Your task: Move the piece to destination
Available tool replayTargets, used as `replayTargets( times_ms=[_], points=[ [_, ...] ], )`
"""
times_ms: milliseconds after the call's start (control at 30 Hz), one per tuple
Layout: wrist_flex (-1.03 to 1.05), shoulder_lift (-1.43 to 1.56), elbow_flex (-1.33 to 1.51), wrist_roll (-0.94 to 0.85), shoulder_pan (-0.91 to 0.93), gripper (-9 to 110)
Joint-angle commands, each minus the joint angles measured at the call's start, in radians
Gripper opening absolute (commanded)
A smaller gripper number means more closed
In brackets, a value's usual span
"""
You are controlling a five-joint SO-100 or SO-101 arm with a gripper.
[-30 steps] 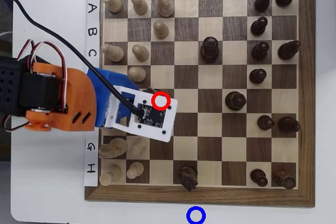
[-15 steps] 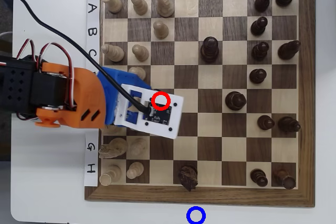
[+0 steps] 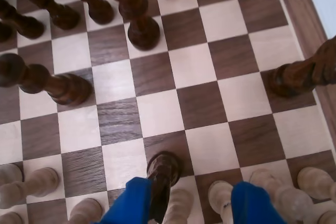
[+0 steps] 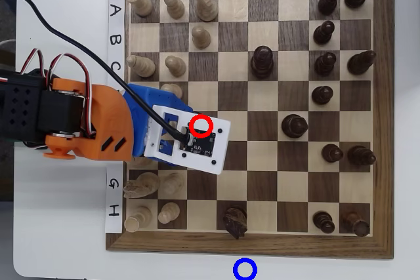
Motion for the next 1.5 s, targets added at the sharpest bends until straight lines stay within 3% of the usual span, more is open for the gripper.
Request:
replayTargets(
  times_ms=[0,1467],
  points=[
    [-0.026,0.080,0.012,0.541,-0.038,21],
    [-0.183,0.043,0.133,0.489,-0.144,25]
  ],
)
